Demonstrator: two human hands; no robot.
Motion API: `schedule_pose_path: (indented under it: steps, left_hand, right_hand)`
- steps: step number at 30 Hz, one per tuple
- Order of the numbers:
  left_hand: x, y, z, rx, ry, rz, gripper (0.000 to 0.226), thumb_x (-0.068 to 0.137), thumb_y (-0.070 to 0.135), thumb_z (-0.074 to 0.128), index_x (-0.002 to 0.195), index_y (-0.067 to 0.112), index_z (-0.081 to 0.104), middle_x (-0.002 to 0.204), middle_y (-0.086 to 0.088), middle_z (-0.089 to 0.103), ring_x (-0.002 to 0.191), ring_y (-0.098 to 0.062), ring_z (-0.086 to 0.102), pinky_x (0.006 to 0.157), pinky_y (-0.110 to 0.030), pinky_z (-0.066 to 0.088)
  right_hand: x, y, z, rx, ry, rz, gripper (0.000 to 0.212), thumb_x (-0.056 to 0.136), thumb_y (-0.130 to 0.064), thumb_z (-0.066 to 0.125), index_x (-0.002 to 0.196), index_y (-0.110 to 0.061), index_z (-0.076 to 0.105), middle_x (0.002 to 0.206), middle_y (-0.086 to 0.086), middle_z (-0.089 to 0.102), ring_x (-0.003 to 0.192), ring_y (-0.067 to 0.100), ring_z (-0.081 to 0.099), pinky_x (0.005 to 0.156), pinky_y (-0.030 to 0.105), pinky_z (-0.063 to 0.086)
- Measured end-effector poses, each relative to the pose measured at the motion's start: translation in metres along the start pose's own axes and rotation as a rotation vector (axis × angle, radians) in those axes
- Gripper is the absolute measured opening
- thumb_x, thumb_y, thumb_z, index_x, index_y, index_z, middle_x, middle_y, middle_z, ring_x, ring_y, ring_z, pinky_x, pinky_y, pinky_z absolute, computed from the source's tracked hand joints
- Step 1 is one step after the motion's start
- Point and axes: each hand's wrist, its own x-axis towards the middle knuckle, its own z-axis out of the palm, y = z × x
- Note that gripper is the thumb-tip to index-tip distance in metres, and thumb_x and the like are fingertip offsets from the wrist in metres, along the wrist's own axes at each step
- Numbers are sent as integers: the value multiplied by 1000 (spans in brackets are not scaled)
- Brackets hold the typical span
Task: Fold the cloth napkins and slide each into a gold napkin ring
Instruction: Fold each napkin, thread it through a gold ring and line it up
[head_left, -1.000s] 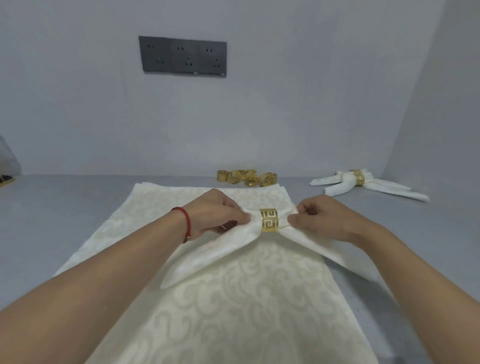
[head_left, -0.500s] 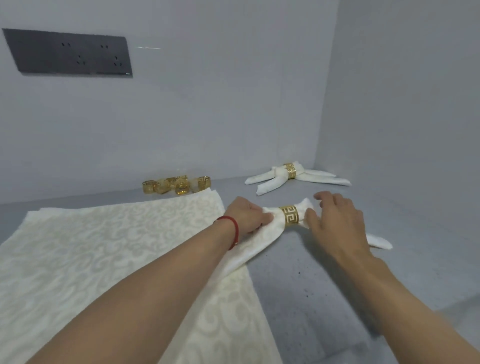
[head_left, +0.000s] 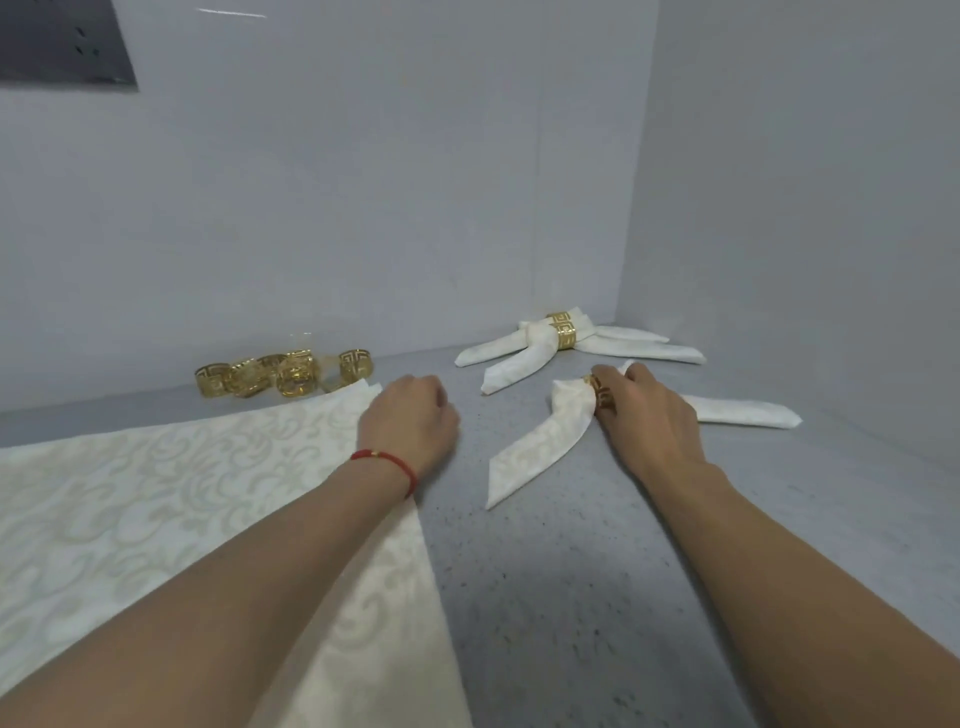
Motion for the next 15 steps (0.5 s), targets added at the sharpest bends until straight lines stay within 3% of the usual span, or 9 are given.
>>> schedule_pose_path:
  steps: [4,8,12,15]
  left_hand:
    - [0,-29,14,6,47,29,15,91,32,50,89,24,63,92,3,54,81,-22,55,68,-30,39]
    - [3,-31,21,48,37,89,11,92,37,48,92,28,54,93,6,47,81,-19,54,68,-32,43]
    - [1,-28,24,84,64,131,14,95,39,44,95,25,49,94,6,44,78,-17,51,64,-31,40]
    - [3,-29,27,93,77,143,14,95,38,44,95,25,48,93,6,44,75,-15,50,63,-31,41]
  right_hand:
    - [45,9,34,4,26,62,18,100,-23,55,116,-21,62,93,7,51,79,37,59,61,37,42]
    - [86,16,64,-18,35,67,10,98,-23,57,107,-22,61,86,3,45,74,36,58,60,36,39]
    - [116,24,85,-49,34,59,17,99,-24,58,115,-27,61,89,4,49,76,35,61,63,39,48]
    - [128,26,93,-35,14,48,21,99,-27,58,120,-32,61,90,3,46,80,37,62,65,39,44]
